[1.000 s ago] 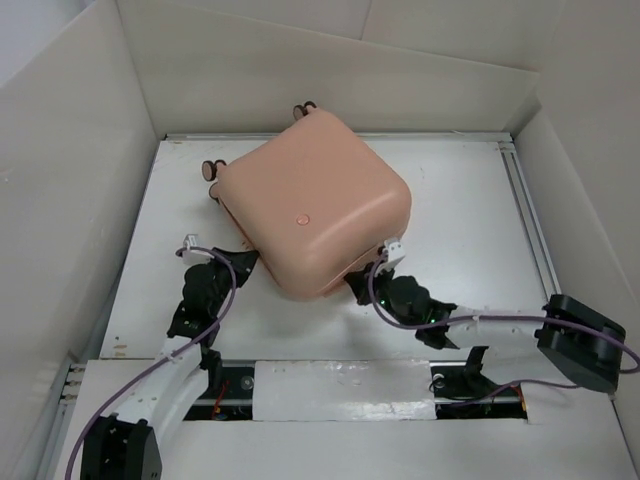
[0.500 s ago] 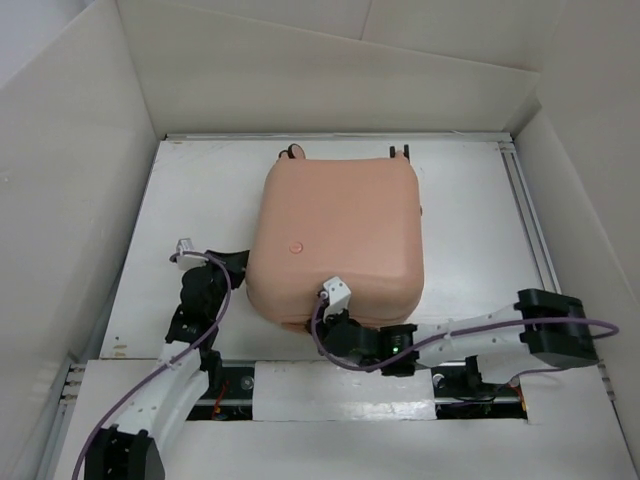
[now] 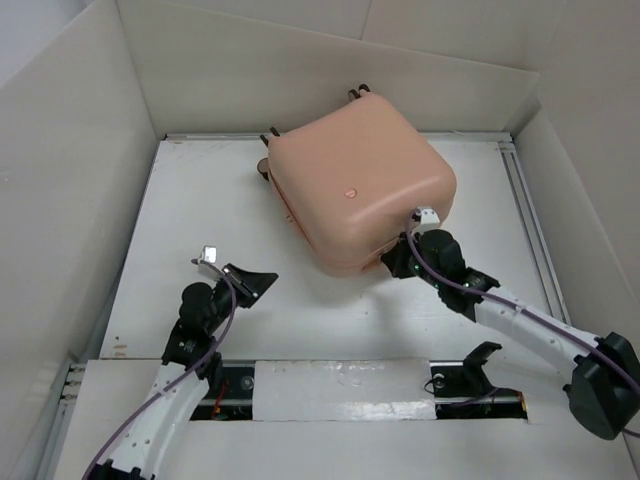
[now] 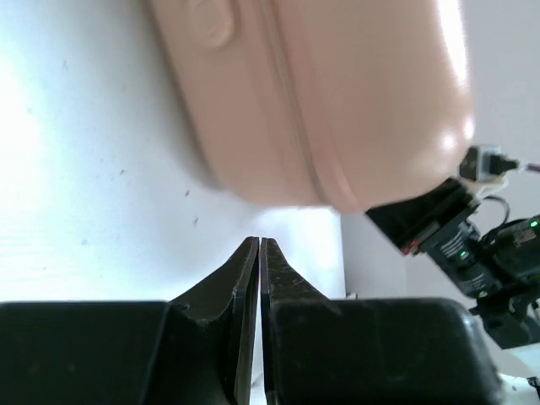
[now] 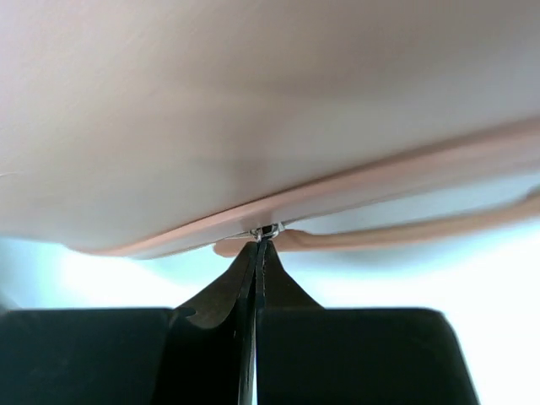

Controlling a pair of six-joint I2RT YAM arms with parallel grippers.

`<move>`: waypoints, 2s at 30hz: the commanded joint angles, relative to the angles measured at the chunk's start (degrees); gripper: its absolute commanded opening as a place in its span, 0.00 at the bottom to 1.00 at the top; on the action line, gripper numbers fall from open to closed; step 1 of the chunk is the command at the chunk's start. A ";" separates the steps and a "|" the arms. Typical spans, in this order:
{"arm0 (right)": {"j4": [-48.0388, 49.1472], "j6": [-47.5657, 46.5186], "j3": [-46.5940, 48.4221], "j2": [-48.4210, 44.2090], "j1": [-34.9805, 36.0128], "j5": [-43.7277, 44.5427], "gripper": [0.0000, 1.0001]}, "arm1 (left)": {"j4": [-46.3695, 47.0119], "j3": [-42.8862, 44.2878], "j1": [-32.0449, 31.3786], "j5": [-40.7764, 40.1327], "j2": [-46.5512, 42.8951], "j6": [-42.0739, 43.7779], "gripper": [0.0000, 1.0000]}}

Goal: Pack the luggage

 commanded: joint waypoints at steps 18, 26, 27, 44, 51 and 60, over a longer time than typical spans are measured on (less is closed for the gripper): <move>12.87 4.74 -4.09 -4.52 1.99 -5.47 0.00 | 22.37 12.38 -27.40 -31.21 37.37 4.26 0.00; 12.87 4.73 -0.40 -0.74 6.29 -5.40 0.00 | 21.73 11.15 -23.72 -33.08 35.24 6.28 0.00; 13.39 5.25 -0.39 0.13 7.34 -5.39 0.00 | 22.53 13.94 -23.71 -32.02 39.43 6.28 0.00; 29.75 12.56 18.33 24.23 35.56 2.42 0.00 | 33.44 14.06 -29.87 -29.72 48.63 1.27 0.00; 18.08 11.50 19.56 16.43 37.40 11.64 0.09 | 27.74 11.85 -27.42 -28.49 39.85 2.85 0.00; -2.85 10.88 14.02 -10.21 31.47 30.89 0.50 | 19.46 16.85 -8.00 -16.82 34.89 5.67 0.59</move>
